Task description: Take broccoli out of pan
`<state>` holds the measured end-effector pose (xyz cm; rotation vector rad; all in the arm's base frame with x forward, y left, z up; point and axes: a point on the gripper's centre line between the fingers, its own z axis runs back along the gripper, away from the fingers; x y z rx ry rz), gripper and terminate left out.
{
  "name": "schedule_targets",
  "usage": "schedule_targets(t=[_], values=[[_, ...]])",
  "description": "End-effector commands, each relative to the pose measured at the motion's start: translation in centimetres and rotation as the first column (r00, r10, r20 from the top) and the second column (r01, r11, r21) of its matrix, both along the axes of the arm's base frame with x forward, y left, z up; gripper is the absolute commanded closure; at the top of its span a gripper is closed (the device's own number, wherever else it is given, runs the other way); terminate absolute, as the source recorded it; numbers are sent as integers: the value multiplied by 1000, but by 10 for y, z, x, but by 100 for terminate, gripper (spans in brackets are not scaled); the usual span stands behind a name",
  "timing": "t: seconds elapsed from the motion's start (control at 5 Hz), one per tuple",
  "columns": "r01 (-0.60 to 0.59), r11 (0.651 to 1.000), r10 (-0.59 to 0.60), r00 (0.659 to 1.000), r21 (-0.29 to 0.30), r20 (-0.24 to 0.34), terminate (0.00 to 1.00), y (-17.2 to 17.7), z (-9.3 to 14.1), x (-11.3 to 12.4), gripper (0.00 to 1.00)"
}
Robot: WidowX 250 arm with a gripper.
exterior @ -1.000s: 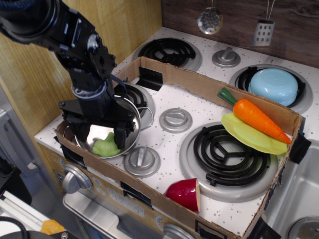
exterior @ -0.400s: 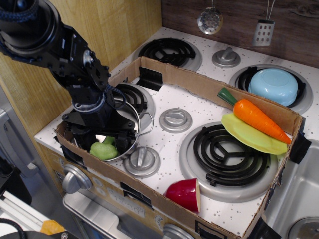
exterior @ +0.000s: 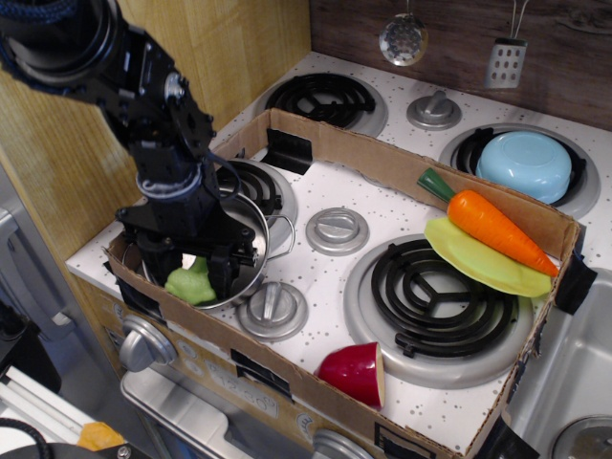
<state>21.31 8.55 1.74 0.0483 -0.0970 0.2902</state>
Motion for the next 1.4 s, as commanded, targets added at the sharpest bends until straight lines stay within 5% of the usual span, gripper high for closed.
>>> schedule_targets(t=[0.0, 0.4, 0.6, 1.0, 1.2], values=[[95, 990, -93, 995, 102, -17, 0, 11, 60, 26, 100], [176, 969, -163, 983, 175, -83, 0, -22, 105, 71, 100], [213, 961, -211, 977, 178, -30, 0, -37, 105, 93, 100], [278, 944, -300, 947, 178, 113, 0, -47, 62, 123, 100], [321, 921, -368, 905, 222, 215, 0, -38, 40, 134, 100]])
